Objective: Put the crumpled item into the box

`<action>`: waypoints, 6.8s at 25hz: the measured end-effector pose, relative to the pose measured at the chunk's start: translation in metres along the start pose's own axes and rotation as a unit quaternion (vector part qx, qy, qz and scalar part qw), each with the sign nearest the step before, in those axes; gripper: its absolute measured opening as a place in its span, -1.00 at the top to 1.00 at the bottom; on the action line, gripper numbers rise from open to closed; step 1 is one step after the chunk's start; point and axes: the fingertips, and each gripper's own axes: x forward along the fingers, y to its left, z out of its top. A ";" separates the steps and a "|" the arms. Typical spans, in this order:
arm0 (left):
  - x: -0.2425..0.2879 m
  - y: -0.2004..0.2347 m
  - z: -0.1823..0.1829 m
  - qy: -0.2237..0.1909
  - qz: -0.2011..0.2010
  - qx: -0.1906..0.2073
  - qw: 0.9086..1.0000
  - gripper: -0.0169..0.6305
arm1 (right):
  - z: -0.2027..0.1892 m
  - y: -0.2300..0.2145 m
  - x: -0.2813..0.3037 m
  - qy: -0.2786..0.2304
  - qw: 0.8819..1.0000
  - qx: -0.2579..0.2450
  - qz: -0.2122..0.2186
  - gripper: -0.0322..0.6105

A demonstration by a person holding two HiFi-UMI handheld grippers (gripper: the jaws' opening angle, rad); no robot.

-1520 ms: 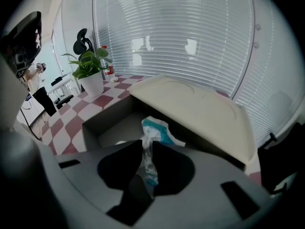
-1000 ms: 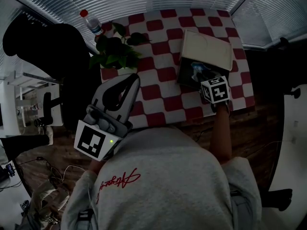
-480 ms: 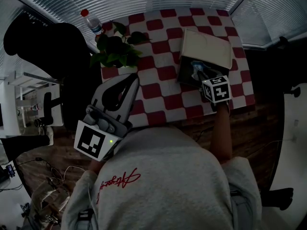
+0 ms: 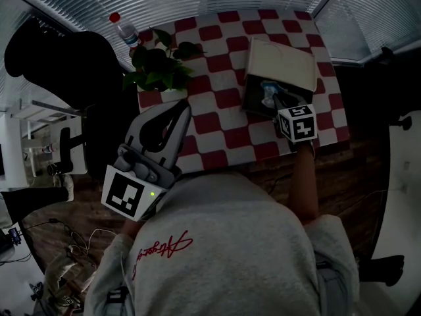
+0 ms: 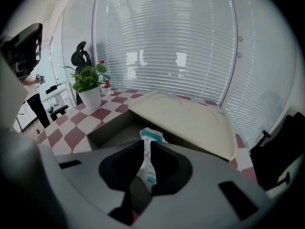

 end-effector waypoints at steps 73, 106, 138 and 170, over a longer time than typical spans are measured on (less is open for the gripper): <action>-0.002 -0.022 0.003 -0.015 -0.059 -0.006 0.998 0.89 | 0.045 0.032 -0.102 -0.206 0.978 0.029 -0.035 0.87; 0.010 -0.025 0.007 -0.035 -0.091 -0.002 0.995 0.89 | 0.069 0.039 -0.150 -0.282 0.957 0.039 -0.046 0.87; 0.017 -0.032 0.005 -0.028 -0.101 -0.003 0.994 0.89 | 0.095 0.045 -0.207 -0.342 0.938 0.017 -0.053 0.87; 0.018 -0.039 0.008 -0.035 -0.112 0.002 0.993 0.89 | 0.106 0.066 -0.238 -0.371 0.928 -0.004 -0.036 0.87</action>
